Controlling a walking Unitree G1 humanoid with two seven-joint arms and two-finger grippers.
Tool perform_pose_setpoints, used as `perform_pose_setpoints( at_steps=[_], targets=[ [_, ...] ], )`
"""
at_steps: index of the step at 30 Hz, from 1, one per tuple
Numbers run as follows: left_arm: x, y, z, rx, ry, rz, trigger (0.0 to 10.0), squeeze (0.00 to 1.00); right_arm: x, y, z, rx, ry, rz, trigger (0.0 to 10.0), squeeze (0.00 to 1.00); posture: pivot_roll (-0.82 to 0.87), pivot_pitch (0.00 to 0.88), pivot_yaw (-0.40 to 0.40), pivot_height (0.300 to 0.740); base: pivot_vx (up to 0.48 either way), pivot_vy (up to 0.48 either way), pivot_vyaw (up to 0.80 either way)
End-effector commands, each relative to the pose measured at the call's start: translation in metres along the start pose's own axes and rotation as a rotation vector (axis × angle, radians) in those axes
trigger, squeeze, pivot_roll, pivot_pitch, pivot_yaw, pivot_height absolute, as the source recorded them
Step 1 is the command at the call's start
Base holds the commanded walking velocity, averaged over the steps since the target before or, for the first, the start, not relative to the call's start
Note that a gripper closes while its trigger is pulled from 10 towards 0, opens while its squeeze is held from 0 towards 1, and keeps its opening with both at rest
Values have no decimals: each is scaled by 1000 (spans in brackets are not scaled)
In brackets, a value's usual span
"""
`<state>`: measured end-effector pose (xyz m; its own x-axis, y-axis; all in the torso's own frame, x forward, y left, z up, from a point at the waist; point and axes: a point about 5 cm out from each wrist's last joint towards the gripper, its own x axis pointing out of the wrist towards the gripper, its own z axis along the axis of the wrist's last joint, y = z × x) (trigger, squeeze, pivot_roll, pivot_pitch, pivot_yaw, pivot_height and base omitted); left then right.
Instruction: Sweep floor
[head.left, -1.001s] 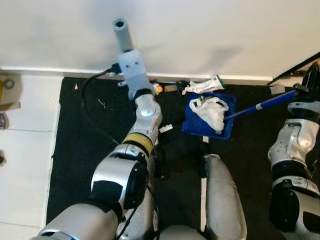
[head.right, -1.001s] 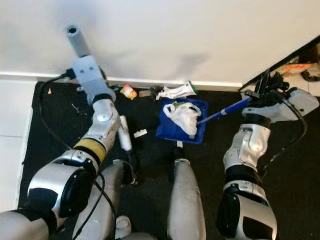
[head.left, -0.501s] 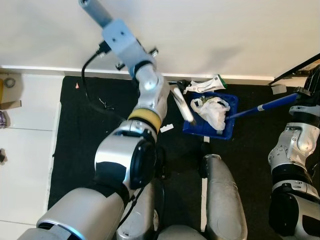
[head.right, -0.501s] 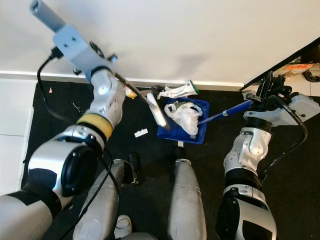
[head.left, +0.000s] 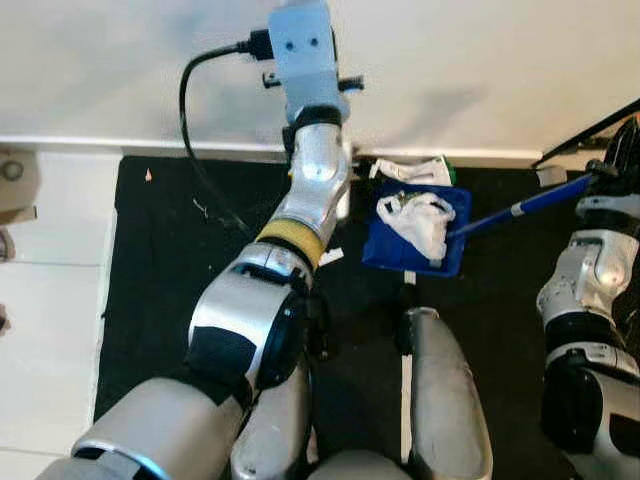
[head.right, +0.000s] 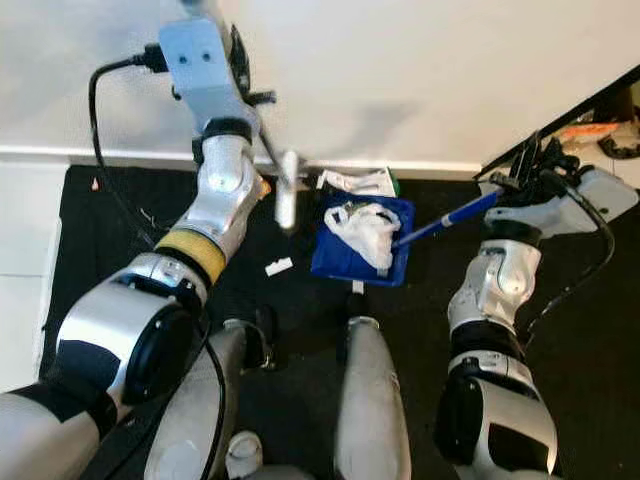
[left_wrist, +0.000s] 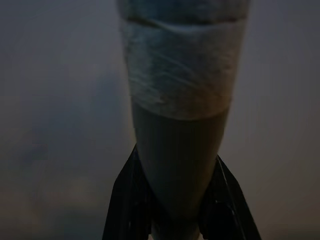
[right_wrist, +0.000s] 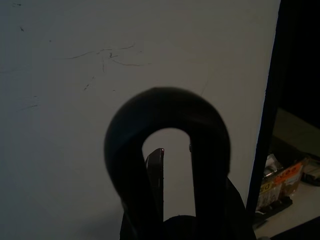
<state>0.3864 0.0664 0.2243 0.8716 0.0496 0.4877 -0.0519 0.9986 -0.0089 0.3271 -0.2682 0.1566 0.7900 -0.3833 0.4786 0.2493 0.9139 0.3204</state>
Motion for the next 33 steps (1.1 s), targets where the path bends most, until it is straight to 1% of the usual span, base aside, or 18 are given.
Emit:
perform_pose_setpoints(
  at_steps=[1,2,3,5,6,7,11,12,14,15,17,18,20,22,23,24,27,33],
  targets=[
    [-1,14,-2,46,-28,15,10000,0,-26,-5,-30,28,170,-38,10000,0,22,454,60,731,0,0,0],
    [-2,24,-4,86,-34,9,10000,0,-27,-4,-30,30,173,-36,10000,0,22,453,56,731,0,0,0],
    [-2,24,-4,86,-34,9,10000,0,-27,-4,-30,30,173,-36,10000,0,22,453,56,731,0,0,0],
    [-4,44,-8,176,-55,5,10000,0,-28,-4,-32,34,179,-30,10000,0,25,451,55,731,0,0,0],
    [-4,44,-8,176,-55,5,10000,0,-28,-4,-32,34,179,-30,10000,0,25,451,55,731,0,0,0],
    [-6,50,-10,206,-56,1,10000,0,-28,-3,-32,34,181,-28,10000,0,23,451,54,731,0,0,0],
    [-18,83,-25,323,-8,32,10000,0,-28,-2,-33,36,185,-22,10000,0,22,449,55,731,0,0,0],
    [-18,83,-25,323,-8,32,10000,0,-28,-2,-33,36,185,-22,10000,0,22,449,55,731,0,0,0],
    [-27,89,-36,335,40,49,10000,0,-28,-2,-33,37,189,-20,10000,0,23,448,54,731,0,0,0],
    [-27,89,-36,335,40,49,10000,0,-28,-2,-33,37,189,-20,10000,0,23,448,54,731,0,0,0],
    [-41,89,-50,345,90,52,10000,0,-29,-1,-34,37,192,-16,10000,0,19,451,52,731,0,0,0],
    [-41,89,-50,345,90,52,10000,0,-29,-1,-34,37,192,-16,10000,0,19,451,52,731,0,0,0],
    [-51,85,-58,344,123,53,10000,0,-30,0,-35,38,192,-12,10000,0,18,454,51,731,0,0,0],
    [-51,85,-58,344,123,53,10000,0,-30,0,-35,38,192,-12,10000,0,18,454,51,731,0,0,0],
    [-60,72,-64,324,137,46,10000,0,-31,2,-35,37,191,-6,10000,0,13,467,55,731,0,0,0],
    [-60,72,-64,324,137,46,10000,0,-31,2,-35,37,191,-6,10000,0,13,467,55,731,0,0,0],
    [-69,50,-69,262,168,67,10000,0,-32,4,-35,35,187,2,10000,0,6,484,69,731,0,0,0],
    [-71,32,-68,231,173,84,10000,0,-34,4,-34,30,174,3,10000,0,-12,512,100,731,0,0,0]
  ],
)
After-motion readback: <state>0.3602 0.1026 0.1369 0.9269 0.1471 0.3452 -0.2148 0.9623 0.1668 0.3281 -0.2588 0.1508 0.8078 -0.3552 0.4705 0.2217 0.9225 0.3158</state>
